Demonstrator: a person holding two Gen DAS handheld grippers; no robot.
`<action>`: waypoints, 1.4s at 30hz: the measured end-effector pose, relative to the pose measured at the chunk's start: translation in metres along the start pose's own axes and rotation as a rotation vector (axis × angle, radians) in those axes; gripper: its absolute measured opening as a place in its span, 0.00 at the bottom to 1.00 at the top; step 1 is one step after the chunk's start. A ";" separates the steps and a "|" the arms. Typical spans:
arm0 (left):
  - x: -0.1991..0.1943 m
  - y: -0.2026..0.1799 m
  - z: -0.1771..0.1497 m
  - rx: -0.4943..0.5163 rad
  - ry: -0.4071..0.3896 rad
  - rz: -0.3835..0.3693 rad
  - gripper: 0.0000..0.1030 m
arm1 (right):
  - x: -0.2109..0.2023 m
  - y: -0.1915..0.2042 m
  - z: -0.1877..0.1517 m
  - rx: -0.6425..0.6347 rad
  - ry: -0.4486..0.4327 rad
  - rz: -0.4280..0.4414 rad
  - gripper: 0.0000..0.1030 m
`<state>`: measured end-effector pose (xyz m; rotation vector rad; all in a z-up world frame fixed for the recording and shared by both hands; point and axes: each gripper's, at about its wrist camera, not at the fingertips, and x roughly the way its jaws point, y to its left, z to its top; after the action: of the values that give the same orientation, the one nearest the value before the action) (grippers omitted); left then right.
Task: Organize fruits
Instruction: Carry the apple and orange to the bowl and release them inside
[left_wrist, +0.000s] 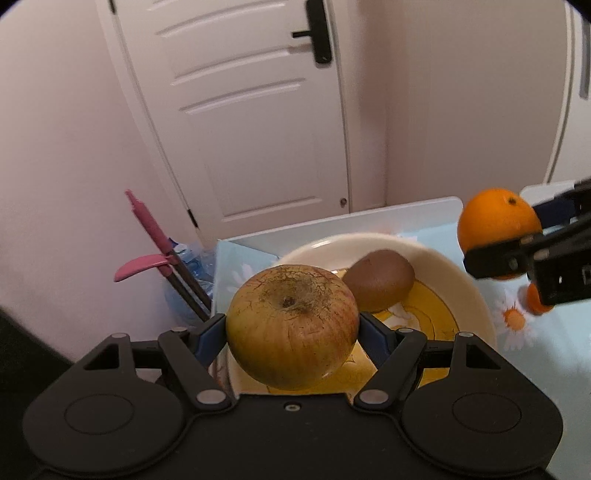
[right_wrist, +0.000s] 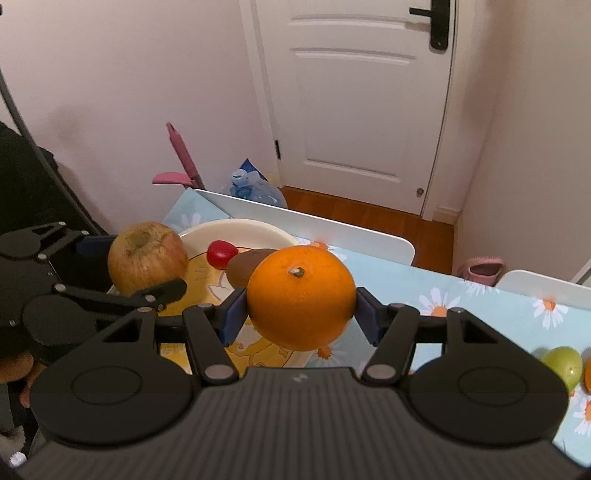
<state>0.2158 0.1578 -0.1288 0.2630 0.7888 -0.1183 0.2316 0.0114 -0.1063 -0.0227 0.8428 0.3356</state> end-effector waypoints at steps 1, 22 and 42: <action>0.004 -0.002 -0.001 0.015 0.005 -0.002 0.77 | 0.002 -0.001 0.000 0.004 0.002 -0.004 0.75; -0.008 -0.007 -0.007 -0.013 -0.003 -0.015 1.00 | 0.006 -0.009 0.003 -0.026 0.017 0.028 0.75; -0.047 -0.006 -0.043 -0.167 0.063 0.060 1.00 | 0.051 0.025 -0.014 -0.280 0.080 0.147 0.75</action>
<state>0.1518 0.1641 -0.1256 0.1325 0.8477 0.0125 0.2453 0.0477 -0.1499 -0.2374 0.8737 0.5922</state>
